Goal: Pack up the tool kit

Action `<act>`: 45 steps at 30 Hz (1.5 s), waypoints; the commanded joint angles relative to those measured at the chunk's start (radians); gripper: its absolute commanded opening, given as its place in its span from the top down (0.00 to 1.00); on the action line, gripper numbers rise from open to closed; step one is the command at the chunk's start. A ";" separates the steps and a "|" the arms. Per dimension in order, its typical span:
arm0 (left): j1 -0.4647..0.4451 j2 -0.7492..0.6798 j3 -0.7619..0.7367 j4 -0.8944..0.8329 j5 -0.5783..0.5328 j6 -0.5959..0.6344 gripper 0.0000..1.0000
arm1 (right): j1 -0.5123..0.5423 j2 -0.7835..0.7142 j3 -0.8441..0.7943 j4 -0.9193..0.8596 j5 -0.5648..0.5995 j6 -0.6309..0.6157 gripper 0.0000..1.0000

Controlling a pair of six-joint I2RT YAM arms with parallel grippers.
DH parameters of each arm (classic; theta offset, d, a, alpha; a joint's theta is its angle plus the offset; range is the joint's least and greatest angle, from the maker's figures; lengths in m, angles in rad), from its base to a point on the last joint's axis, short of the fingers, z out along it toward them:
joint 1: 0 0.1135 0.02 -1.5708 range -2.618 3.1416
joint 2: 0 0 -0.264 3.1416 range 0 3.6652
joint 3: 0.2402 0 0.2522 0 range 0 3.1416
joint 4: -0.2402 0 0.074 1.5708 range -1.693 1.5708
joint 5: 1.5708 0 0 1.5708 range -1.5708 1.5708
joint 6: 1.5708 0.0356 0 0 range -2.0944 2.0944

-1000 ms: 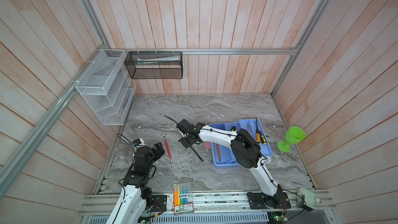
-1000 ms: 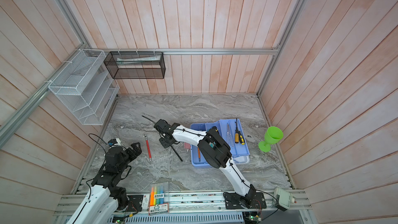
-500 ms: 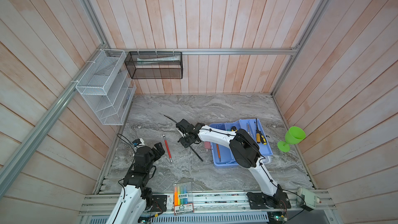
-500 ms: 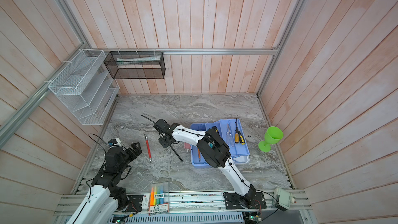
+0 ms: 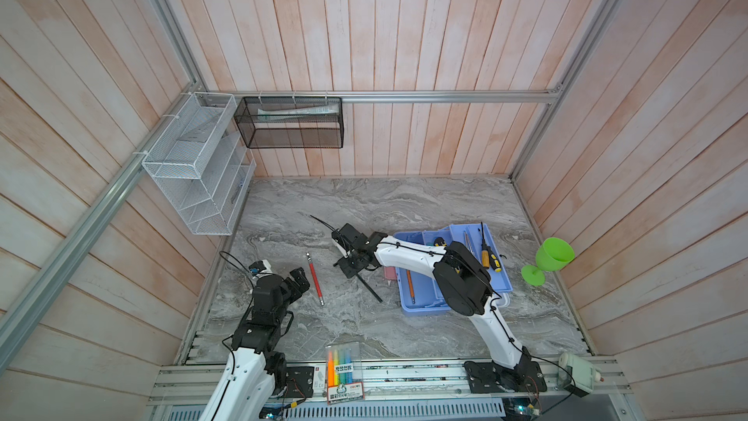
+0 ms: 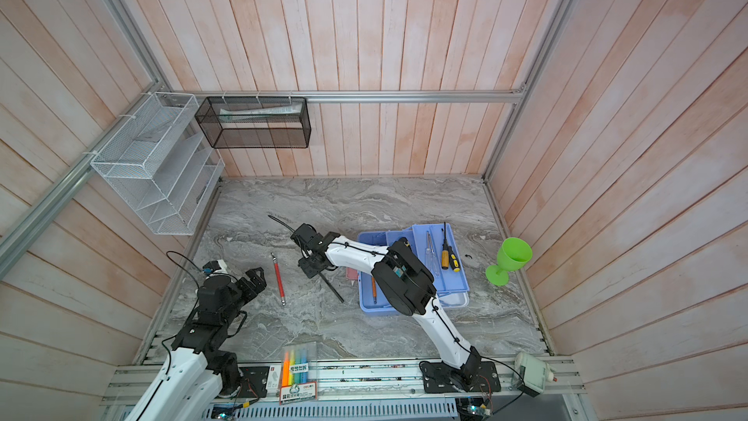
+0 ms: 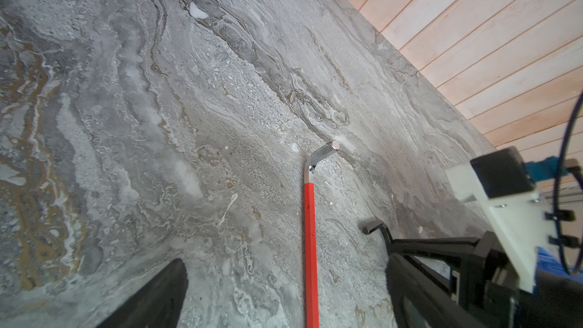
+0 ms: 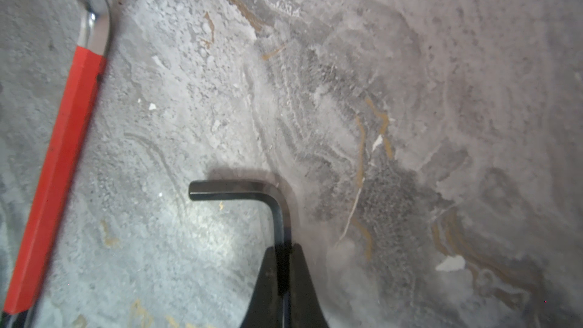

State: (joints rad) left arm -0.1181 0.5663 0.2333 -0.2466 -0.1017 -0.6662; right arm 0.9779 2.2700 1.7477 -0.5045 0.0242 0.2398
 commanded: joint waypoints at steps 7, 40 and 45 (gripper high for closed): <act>-0.006 -0.003 -0.009 0.007 0.000 0.005 0.00 | -0.008 -0.202 -0.205 0.100 -0.008 0.062 1.00; -0.018 0.047 0.001 0.027 0.008 0.016 0.00 | -0.001 -0.888 -0.735 0.390 0.310 0.182 1.00; -0.019 0.047 0.001 0.026 0.007 0.016 0.00 | 0.005 -0.952 -0.750 0.400 0.341 0.175 1.00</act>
State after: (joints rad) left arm -0.1322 0.6125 0.2333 -0.2386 -0.1009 -0.6655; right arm 0.9756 1.3571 1.0019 -0.1558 0.3202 0.4156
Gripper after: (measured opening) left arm 0.997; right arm 0.048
